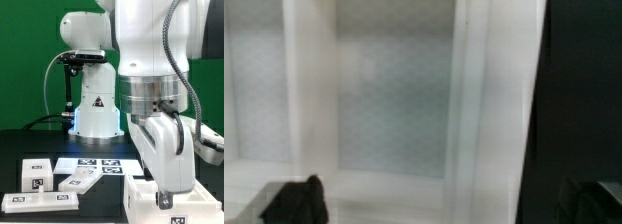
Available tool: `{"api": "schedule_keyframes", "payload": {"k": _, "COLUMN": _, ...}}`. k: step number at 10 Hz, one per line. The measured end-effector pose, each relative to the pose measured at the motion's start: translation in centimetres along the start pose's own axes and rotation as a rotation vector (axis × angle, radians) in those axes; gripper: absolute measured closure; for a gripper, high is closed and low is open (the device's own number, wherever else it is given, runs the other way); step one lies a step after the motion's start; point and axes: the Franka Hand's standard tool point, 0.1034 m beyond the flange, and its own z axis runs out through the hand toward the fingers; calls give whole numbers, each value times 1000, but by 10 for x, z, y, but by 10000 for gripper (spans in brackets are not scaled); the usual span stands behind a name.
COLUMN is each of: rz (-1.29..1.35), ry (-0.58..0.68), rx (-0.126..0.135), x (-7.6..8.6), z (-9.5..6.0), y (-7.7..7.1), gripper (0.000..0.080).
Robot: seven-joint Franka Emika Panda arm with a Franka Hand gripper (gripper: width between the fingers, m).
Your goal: Assemble cabinet
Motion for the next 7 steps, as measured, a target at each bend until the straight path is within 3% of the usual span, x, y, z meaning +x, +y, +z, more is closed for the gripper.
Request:
{"api": "schedule_keyframes", "payload": {"k": 1, "rz": -168, "ry": 14, "rx": -12, "x": 2, "z": -4, "y": 1, "gripper": 151}}
{"api": "schedule_keyframes", "payload": {"k": 4, "rz": -71, "ry": 1, "rx": -19, "x": 17, "z": -21, "y": 29, "gripper": 151}}
{"api": "schedule_keyframes", "payload": {"k": 7, "rz": -48, "ry": 3, "rx": -17, "x": 16, "z": -19, "y": 28, "gripper": 151}}
